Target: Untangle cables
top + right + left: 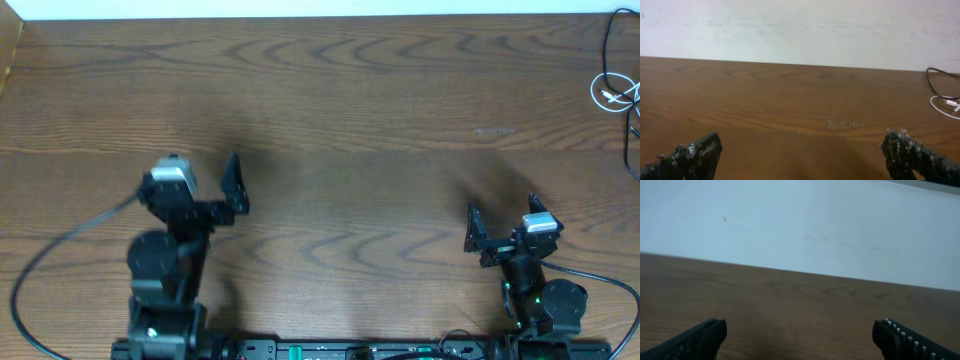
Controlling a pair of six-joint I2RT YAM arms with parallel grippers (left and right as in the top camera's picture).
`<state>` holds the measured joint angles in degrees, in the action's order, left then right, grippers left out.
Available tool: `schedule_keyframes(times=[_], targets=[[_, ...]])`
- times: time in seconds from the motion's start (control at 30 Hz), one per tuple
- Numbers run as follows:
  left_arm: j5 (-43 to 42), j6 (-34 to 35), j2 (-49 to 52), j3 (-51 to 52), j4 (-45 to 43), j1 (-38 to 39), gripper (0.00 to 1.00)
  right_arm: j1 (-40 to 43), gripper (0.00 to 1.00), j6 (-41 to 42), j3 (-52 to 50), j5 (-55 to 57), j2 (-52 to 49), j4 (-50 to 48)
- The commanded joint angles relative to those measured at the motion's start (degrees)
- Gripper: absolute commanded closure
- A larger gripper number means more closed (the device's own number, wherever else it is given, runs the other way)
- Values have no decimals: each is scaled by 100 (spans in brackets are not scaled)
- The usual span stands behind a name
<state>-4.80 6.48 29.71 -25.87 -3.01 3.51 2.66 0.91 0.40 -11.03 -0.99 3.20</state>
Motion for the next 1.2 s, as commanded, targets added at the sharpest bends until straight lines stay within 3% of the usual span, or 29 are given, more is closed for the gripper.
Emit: schedule_keyframes(times=[0.0,0.43,0.7,1.17], targets=[[22,-544,-811,927,-446,-35,2,-50,1,76,-9,-2,22,24],[264,-627,-2559,2568,-520,-299,2,-50,1,74,-9,-2,22,24],[326,-669,-2962,2566,737,-332,2,-50,1,76,-9,-4,22,24],[332,-667,-2942,2564,706,-332,2,-50,1,74,-9,-2,22,24]])
